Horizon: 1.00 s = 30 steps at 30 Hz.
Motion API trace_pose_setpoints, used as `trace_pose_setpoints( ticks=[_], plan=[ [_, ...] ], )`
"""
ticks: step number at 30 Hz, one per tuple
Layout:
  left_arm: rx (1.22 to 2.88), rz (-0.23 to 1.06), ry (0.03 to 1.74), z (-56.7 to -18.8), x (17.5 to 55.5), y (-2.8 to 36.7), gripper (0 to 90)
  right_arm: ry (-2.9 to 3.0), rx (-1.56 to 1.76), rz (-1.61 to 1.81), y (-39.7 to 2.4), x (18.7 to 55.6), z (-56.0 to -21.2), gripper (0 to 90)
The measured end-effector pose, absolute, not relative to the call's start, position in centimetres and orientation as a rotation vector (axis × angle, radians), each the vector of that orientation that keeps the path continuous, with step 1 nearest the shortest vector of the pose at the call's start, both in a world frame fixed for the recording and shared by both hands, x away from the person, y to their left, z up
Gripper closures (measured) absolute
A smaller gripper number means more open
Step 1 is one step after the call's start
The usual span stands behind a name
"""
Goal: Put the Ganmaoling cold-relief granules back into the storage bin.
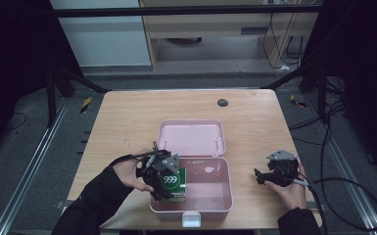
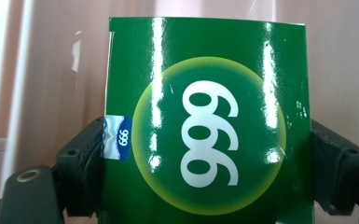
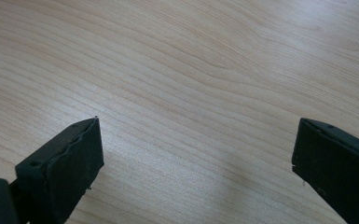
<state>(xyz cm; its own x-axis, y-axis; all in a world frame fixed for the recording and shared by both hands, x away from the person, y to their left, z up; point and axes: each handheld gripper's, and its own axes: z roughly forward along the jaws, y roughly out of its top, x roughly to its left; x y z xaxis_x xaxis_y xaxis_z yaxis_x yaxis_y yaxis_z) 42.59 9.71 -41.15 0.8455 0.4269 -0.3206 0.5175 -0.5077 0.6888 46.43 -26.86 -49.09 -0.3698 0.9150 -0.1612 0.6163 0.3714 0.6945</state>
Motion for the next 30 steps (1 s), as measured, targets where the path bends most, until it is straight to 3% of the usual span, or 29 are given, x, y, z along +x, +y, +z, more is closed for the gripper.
trace_pose_setpoints(
  ticks=[10, 16, 23, 26, 30],
  plan=[
    [2.190, -0.144, 0.672, -41.4, 42.6, 10.0, 12.1, 2.103, 1.325, 0.731, -26.9, 46.5, -49.1, 1.3],
    [2.146, -0.132, 0.652, -39.5, 42.7, 10.6, 11.8, 2.104, 1.329, 0.726, -26.9, 46.5, -49.1, 1.2],
    [2.061, -0.072, 0.645, -36.7, 43.1, 12.1, 20.8, 2.103, 1.331, 0.726, -27.0, 46.5, -49.0, 1.7],
    [1.915, -0.058, 0.748, -35.6, 42.9, 12.6, 23.4, 2.102, 1.335, 0.728, -27.1, 46.5, -49.0, 1.9],
    [1.908, -0.009, 0.743, -34.3, 43.2, 14.7, 26.4, 2.096, 1.345, 0.729, -27.2, 46.4, -49.1, 2.1]
  ],
)
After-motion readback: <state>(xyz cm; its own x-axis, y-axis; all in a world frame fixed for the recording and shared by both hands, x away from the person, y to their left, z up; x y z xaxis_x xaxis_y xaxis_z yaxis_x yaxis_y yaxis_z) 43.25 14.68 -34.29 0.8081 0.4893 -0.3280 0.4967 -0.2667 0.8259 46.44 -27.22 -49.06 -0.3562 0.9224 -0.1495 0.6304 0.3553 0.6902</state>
